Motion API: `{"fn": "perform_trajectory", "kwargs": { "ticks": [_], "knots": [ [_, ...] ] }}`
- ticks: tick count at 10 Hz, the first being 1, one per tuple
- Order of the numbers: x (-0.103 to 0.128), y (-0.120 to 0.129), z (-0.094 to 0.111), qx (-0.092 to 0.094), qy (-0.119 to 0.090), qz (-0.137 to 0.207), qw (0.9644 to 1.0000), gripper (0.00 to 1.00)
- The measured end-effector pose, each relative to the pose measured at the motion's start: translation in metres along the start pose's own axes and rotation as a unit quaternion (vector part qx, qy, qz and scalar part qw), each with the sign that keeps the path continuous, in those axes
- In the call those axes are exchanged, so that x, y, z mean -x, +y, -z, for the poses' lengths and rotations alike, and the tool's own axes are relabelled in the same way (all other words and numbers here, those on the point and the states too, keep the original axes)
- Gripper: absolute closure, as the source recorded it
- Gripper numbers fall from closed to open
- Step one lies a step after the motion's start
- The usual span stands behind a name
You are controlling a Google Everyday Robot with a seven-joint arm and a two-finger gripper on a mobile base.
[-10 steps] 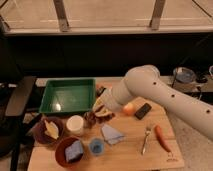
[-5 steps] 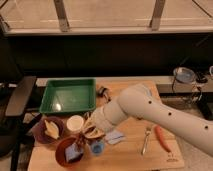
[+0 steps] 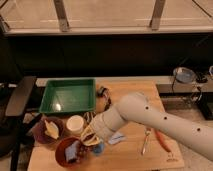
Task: Place grapes in plastic cup
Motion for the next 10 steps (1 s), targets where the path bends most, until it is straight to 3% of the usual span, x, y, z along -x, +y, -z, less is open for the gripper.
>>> {"fn": "perform_trajectory", "kwargs": {
  "ticks": [7, 10],
  "knots": [
    [-0.032, 0.010, -0.006, 0.006, 0.011, -0.037, 0.9992, 0.23],
    [-0.041, 0.011, -0.004, 0.003, 0.016, -0.045, 0.9989, 0.21]
  ]
}}
